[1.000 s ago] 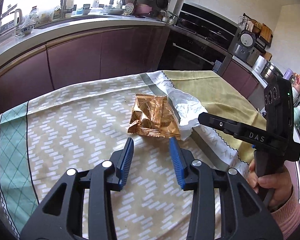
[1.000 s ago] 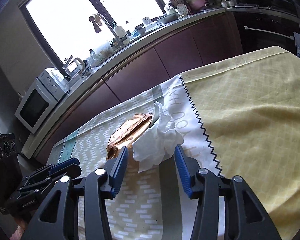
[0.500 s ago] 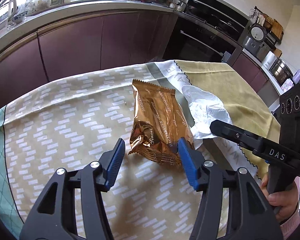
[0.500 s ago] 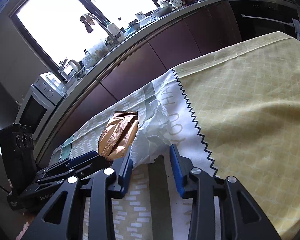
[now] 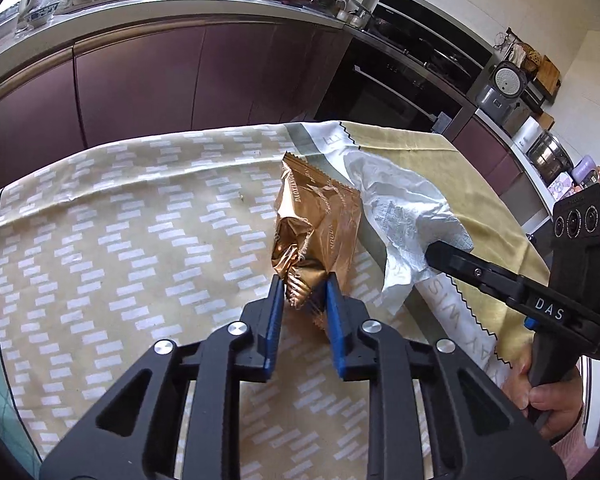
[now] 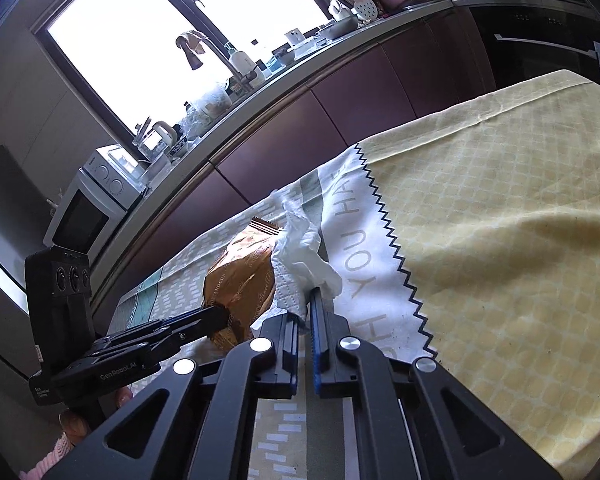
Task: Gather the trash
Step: 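Grasp the gold snack bag with the left tool while the right tool grasps the white tissue, then lift the gold bag with the left tool while the right tool carries the tissue toward the bin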
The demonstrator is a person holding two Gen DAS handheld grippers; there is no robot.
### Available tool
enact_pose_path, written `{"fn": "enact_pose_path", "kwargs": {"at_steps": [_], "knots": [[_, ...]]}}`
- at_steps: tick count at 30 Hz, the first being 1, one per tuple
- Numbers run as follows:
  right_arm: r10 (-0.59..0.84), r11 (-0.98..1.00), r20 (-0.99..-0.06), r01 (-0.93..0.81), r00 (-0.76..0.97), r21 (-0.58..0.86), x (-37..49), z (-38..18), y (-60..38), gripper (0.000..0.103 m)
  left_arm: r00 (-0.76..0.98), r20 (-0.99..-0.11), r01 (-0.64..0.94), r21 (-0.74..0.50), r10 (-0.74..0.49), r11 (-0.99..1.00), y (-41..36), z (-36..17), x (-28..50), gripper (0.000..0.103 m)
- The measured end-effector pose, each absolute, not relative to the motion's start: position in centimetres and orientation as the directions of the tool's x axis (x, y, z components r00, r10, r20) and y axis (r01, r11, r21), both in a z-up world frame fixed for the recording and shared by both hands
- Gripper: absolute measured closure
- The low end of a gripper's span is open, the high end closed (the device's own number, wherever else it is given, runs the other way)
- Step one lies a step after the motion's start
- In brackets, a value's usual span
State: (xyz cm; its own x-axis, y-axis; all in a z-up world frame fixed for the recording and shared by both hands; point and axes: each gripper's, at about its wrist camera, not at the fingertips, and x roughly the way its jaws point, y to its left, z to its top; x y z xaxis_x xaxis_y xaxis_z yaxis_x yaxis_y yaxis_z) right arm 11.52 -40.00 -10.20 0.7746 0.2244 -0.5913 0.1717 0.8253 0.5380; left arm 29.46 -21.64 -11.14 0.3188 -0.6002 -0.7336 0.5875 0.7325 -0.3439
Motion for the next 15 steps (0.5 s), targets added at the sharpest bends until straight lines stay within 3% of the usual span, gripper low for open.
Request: {"fn": "enact_pose_path", "kwargs": {"at_steps": [15], "knots": [[0.308,0.807,-0.507,0.061,0.805,0.587,7.2,-7.9,-37.6,0.099,0.398,-0.679,0.575,-0.34,-0.617,0.745,-13.5,-7.8,23.0,0.086]]}}
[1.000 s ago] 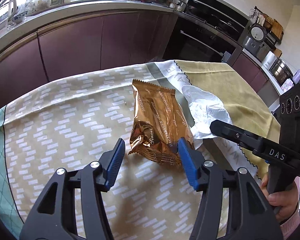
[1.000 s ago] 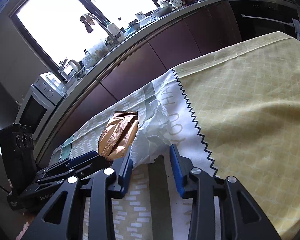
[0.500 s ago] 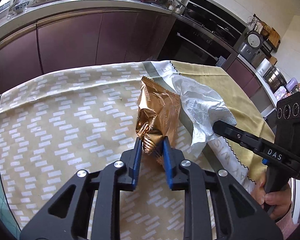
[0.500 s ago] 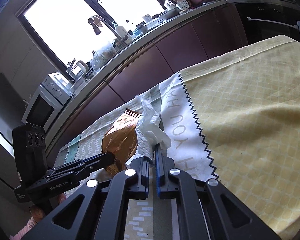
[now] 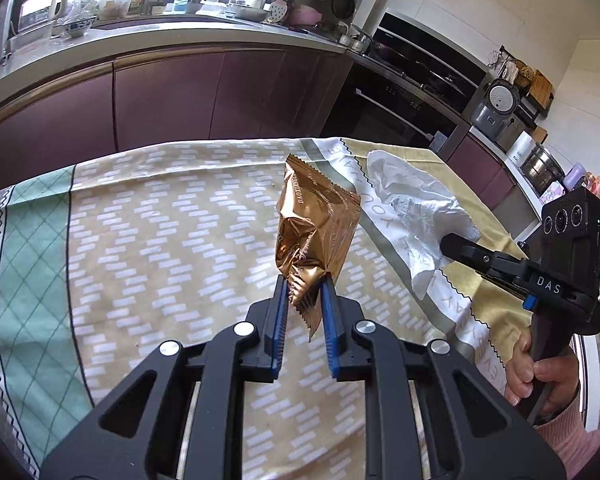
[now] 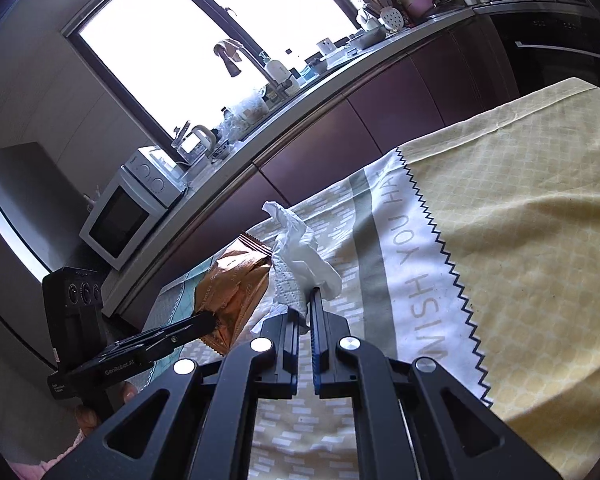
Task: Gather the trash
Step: 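Lift the gold bag with the left tool while the right tool carries the tissue toward the bin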
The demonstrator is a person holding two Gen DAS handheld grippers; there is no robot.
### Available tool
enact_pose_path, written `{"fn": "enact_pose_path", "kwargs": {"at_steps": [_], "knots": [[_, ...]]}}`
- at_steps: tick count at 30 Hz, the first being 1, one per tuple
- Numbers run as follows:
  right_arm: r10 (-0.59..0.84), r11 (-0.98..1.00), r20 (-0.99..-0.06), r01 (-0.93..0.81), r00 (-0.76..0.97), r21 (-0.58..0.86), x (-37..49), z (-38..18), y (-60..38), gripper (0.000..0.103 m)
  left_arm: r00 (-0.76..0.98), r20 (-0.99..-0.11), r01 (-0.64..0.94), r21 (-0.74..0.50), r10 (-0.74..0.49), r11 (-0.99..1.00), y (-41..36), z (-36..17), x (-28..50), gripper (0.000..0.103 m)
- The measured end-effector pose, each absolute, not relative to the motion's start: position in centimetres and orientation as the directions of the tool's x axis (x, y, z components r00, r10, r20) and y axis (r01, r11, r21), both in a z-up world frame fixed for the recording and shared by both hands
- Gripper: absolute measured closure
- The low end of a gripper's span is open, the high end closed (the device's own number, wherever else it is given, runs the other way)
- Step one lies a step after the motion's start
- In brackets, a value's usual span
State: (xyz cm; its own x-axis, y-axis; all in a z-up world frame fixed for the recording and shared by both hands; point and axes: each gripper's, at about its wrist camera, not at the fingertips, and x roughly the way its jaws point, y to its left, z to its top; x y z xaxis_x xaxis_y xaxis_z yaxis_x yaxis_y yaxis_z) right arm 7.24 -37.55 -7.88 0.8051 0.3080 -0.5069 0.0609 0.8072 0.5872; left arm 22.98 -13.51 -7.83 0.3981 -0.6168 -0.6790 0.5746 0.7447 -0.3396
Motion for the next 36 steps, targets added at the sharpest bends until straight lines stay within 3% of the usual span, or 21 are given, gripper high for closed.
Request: {"fn": "enact_pose_path", "kwargs": {"at_steps": [24,36], "knots": [[0.516,0.777,-0.471,-0.159,0.716,0.609,4.4,-6.9,-25.8,0.099,0.527,-0.621,0.418,-0.405,-0.58,0.813,4.2,-6.2,13.1,0.086],[0.578,0.757,-0.464,-0.229,0.671,0.612,4.7,-6.4,-21.1,0.099,0.625,-0.609,0.355,-0.337,-0.489,0.872,9.8,-4.9,8.9,0.086]]}}
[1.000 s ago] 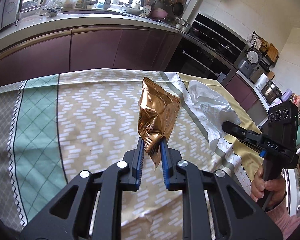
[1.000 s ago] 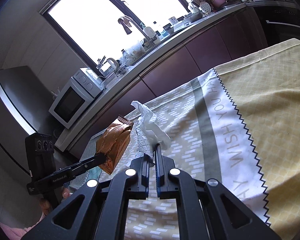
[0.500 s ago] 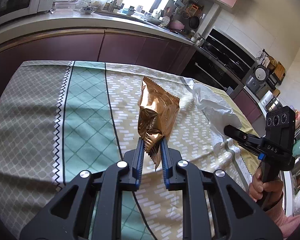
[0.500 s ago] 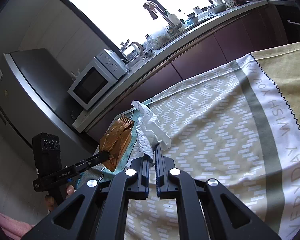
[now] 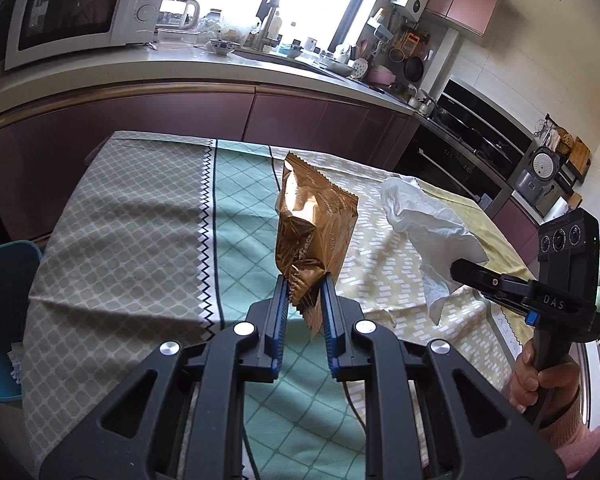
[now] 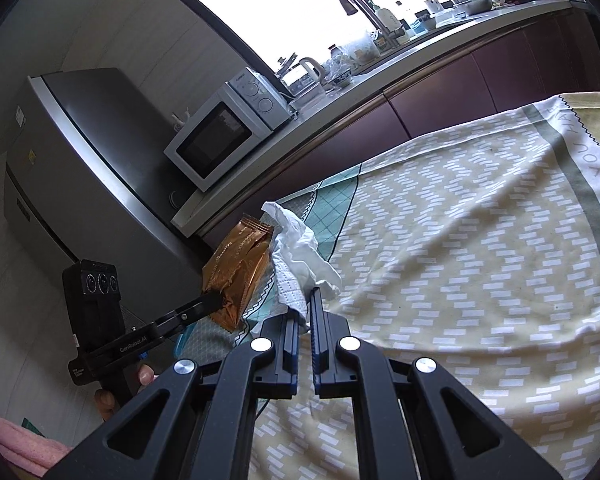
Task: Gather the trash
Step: 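Lift the gold bag with the left tool while the right tool carries the tissue toward the bin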
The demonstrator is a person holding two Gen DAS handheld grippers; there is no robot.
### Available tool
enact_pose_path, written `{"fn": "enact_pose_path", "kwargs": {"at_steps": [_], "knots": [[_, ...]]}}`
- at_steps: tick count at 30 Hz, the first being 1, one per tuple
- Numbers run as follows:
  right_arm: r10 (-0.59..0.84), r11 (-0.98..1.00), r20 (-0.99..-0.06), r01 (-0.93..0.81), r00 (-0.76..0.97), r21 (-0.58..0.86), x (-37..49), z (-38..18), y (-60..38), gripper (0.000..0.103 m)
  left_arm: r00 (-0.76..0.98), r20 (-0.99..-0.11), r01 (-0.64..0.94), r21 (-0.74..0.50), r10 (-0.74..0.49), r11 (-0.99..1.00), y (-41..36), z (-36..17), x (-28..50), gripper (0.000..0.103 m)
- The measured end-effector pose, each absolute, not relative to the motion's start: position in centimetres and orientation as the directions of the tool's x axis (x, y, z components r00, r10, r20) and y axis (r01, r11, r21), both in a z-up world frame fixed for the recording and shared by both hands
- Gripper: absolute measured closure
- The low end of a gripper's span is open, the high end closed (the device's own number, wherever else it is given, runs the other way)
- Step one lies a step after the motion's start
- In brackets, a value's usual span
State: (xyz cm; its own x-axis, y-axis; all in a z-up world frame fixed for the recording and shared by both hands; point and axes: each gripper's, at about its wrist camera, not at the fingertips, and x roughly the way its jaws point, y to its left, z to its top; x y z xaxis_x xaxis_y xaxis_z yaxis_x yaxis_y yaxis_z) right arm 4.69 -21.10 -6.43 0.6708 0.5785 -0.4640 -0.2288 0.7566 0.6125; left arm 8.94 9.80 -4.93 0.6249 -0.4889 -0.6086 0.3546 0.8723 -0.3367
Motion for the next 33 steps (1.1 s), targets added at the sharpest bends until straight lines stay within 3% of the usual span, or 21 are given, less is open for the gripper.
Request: {"fn": "enact_pose_path", "kwargs": {"at_steps": [33], "knots": [[0.685,0.71,-0.481,-0.355,0.548,0.608,7.1,-6.2,-12.5,0.099,0.737,-0.587,0.192,-0.292,-0.334,0.937,19.0,-2.7,4.5,0.086]]}}
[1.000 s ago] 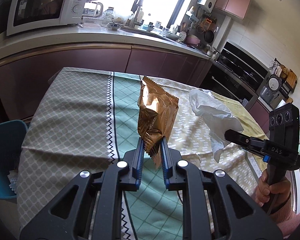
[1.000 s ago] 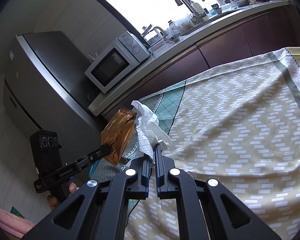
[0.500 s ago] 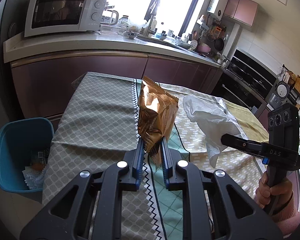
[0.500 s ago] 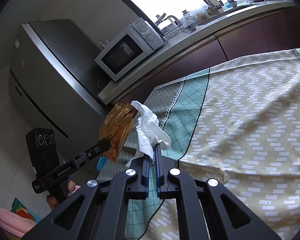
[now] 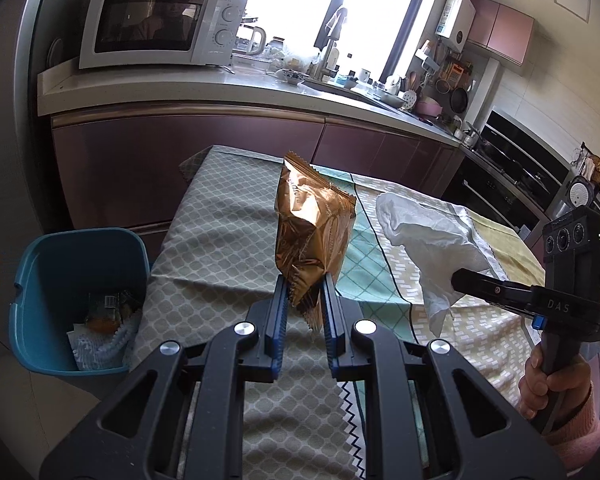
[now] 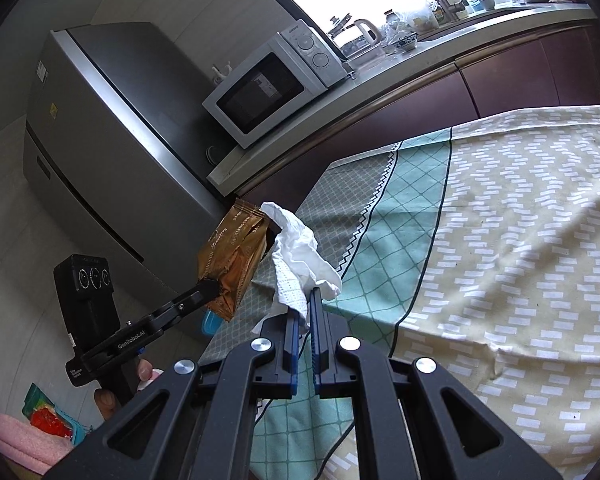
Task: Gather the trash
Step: 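Lift the gold bag with the left tool while the right tool carries the tissue toward the bin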
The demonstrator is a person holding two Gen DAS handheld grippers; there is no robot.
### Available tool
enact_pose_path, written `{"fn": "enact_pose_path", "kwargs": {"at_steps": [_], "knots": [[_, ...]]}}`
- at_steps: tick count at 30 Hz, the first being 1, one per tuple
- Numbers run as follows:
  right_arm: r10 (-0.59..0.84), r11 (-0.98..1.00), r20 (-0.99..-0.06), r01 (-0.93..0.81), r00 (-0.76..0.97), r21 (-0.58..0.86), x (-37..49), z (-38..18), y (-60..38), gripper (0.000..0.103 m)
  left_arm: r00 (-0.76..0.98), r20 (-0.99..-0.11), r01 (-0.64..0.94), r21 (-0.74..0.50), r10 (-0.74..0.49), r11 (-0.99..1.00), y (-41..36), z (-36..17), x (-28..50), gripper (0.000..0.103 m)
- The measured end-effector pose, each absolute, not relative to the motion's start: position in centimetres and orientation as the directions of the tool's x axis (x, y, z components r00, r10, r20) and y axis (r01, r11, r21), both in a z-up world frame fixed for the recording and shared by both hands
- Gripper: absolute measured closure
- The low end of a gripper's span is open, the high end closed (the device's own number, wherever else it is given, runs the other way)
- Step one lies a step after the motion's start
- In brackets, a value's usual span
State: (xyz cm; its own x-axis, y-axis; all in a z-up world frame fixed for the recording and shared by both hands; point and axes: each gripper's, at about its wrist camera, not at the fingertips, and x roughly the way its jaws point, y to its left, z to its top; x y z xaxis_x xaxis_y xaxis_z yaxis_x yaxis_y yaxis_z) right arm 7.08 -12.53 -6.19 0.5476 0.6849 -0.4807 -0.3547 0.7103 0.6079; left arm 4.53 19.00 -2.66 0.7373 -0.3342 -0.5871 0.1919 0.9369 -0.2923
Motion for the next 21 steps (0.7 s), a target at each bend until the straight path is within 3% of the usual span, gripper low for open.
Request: {"fn": "enact_pose_path", "kwargs": {"at_steps": [21], "knots": [[0.746,0.665,-0.492,-0.449,0.449,0.597,9.7,-6.3,-6.5,0.099,0.778,-0.58,0.065,-0.308,-0.241,0.949,24.8,-3.2,3.3,0.086]]}}
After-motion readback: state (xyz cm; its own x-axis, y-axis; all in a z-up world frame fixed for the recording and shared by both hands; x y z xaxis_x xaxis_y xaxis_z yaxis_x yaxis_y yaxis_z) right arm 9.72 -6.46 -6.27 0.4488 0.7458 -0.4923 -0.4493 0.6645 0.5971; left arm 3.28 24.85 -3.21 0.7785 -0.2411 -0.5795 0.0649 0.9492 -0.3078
